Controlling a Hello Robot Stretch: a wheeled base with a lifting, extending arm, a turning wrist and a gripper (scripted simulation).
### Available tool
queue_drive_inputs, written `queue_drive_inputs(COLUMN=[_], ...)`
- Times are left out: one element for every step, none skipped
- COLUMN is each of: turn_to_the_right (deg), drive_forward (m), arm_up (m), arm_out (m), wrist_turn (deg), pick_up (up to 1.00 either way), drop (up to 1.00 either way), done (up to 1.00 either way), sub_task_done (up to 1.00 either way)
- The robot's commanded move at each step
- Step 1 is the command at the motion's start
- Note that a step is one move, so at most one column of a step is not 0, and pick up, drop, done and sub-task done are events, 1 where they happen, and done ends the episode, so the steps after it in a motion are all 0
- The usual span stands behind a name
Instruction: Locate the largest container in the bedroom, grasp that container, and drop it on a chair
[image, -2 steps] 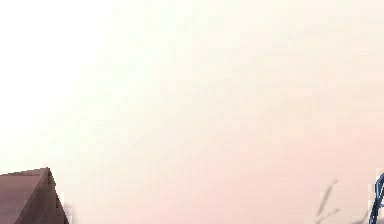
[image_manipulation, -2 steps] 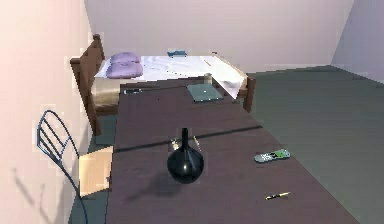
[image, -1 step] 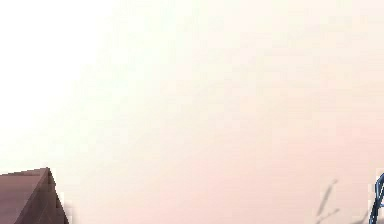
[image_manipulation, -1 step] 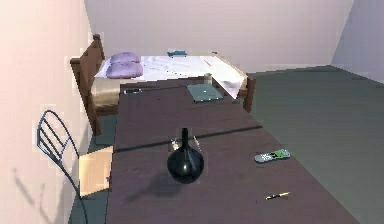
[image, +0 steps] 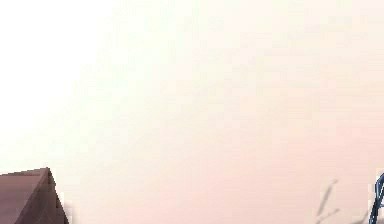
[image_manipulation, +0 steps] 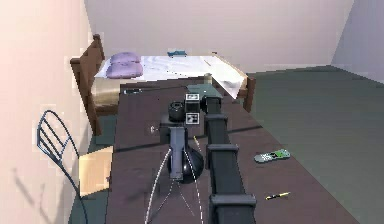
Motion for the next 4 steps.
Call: queue_drive_inputs(turn_to_the_right=[0.0,0.0,0.0,0.0], drive_forward=[0.0,0.0,0.0,0.0], arm_up=[0.0,0.0,0.0,0.0], arm_out=[0.0,0.0,0.0,0.0], wrist_turn=[45.0,45.0,45.0,42.0], pick_up=[0.0,0.0,0.0,0.0], drop=[0.0,0.0,0.0,0.0], done=[0.0,0.0,0.0,0.0], sub_task_done=[0.0,0.0,0.0,0.0])
